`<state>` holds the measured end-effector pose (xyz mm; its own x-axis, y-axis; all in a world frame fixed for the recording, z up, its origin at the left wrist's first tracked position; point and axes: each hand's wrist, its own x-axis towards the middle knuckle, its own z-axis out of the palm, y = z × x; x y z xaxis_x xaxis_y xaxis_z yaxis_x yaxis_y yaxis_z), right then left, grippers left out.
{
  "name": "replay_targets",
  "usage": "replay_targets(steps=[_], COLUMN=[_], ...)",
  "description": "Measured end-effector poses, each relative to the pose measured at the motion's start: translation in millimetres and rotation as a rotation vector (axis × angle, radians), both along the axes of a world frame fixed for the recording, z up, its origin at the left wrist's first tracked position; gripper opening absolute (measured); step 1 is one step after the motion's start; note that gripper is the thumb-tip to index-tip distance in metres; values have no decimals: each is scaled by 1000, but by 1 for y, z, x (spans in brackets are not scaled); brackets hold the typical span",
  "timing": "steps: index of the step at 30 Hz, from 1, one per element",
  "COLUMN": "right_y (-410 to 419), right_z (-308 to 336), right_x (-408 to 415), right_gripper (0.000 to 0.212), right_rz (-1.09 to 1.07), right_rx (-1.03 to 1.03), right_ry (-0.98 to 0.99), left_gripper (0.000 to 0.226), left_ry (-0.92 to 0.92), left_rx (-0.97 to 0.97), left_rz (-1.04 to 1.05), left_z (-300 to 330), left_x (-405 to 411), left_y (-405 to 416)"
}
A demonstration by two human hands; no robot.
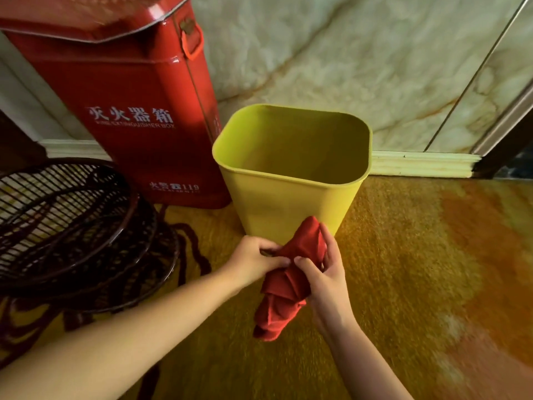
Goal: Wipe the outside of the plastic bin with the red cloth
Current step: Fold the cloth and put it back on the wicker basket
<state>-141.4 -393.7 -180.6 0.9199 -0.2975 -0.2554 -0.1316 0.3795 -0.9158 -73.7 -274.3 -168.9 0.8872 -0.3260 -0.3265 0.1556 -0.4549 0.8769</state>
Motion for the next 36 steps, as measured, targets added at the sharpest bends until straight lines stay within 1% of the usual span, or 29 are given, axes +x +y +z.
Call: replay_targets(steps=[3, 5, 7, 11, 15, 19, 21, 23, 26, 28, 31, 34, 36], right_y=[4, 12, 26, 67, 120, 162, 179, 192, 205, 208, 204, 202, 202], right_z=[17, 32, 48, 79, 106, 123, 129, 132, 117, 94, 54, 25, 15], right_x=[1, 8, 21, 58, 95, 123, 137, 151, 165, 169, 164, 159, 158], right_gripper=[74, 68, 59, 45, 40, 36, 35, 32, 30, 31, 30, 38, 43], right_rz=[97, 152, 195, 212, 262, 332, 335, 327, 371, 410, 481, 514, 521], right_rx=[5, -23, -70, -252, -448, -591, -607, -614, -660, -728, -854, -888, -862], right_ry=[-36, -60, -86, -186, -230, -259, -265, -249, -201, -130, -25, 10, 0], left_gripper=[30, 25, 18, 19, 22, 22, 20, 17, 16, 22, 33, 35, 35], left_ry=[-50, -111, -151, -237, -249, -294, -351, -427, -511, -486, -342, -166, -108], left_rx=[57, 61, 35, 9, -33, -39, -32, 15, 166, 270, 351, 228, 176], left_rz=[-29, -2, 71, 280, 453, 533, 545, 540, 550, 549, 498, 519, 480], left_z=[28, 48, 67, 97, 117, 131, 138, 144, 134, 108, 62, 39, 37], left_x=[7, 9, 11, 17, 26, 36, 43, 52, 65, 69, 69, 71, 76], left_y=[26, 49, 75, 134, 188, 233, 251, 265, 274, 272, 265, 266, 271])
